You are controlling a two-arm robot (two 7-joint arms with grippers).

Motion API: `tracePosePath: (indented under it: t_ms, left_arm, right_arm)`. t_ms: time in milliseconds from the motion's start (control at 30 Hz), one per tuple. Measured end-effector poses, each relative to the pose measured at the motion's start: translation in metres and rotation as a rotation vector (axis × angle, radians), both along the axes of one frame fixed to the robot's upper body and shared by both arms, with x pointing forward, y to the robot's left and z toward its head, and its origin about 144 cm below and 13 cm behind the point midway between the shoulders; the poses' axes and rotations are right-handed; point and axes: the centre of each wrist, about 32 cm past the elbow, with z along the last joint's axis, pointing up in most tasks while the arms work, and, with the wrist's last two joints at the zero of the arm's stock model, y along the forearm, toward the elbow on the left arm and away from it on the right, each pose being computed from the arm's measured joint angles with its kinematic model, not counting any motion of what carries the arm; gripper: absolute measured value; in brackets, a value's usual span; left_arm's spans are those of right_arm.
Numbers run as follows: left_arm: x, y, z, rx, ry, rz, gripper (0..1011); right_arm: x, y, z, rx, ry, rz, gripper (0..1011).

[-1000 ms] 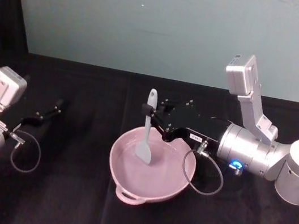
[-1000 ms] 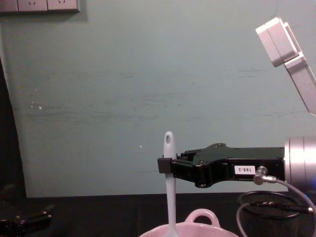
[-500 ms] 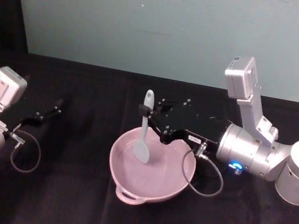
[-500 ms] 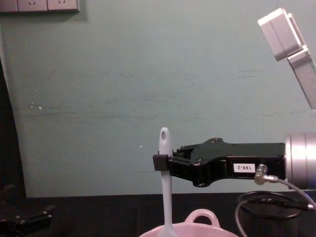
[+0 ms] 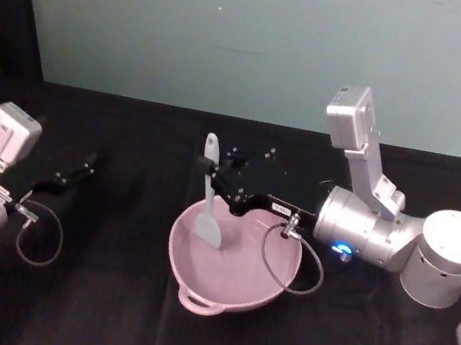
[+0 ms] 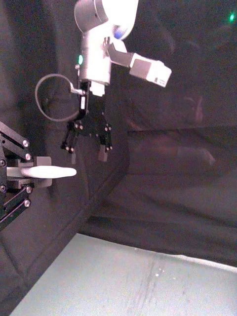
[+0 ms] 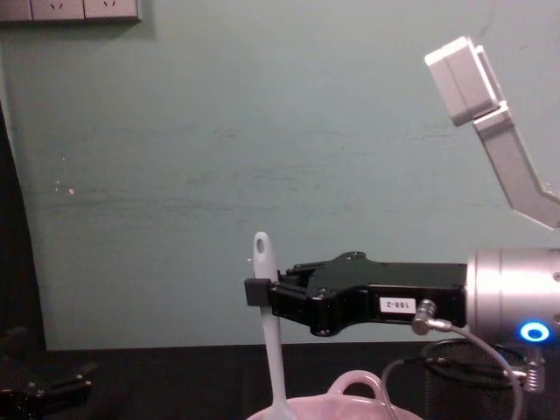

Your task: Use the one hand to pick up the spoon and stir the clear water in the bowl.

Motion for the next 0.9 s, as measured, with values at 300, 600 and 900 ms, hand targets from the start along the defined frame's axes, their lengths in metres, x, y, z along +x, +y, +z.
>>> tracePosePath:
  t_ms: [300, 600, 900]
  left_arm:
    - [0.0, 0.0, 0.0, 0.0, 0.0, 0.0, 1005]
    - [0.0, 0.0, 0.0, 0.0, 0.0, 0.0, 1005]
    - [0.0, 0.0, 0.0, 0.0, 0.0, 0.0, 1005]
  right_arm:
    - [0.013, 0.006, -0.004, 0.017, -0.02, -0.048, 126]
    - [0.013, -0.008, -0.003, 0.027, -0.032, -0.121, 126]
    - [-0.003, -0.028, -0.002, 0.025, -0.031, -0.175, 127]
